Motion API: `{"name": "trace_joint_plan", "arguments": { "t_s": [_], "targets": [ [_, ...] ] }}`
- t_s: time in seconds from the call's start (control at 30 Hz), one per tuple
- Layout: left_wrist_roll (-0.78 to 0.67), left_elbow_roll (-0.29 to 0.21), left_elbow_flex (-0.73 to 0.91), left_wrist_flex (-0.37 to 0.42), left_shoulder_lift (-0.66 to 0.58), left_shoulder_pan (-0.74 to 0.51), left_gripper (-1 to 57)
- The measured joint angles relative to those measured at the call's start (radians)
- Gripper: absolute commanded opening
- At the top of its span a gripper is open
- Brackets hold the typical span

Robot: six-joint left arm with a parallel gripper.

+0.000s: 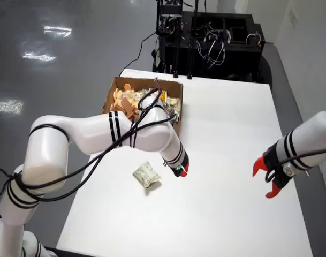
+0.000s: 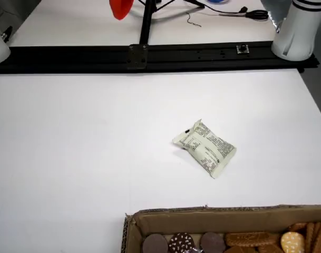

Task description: Grasp a snack and put it in the bin.

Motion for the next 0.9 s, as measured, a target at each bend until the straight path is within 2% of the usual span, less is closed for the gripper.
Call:
{"name": "trace_joint_plan", "arguments": {
  "t_s": [0.43, 0.9],
  "targets": [
    [0.048, 0.000, 0.000, -0.046, 0.000, 0.009, 5.7],
    [0.088, 0.001, 0.039, -0.086, -0.001, 0.035, 22.5]
  ]
}}
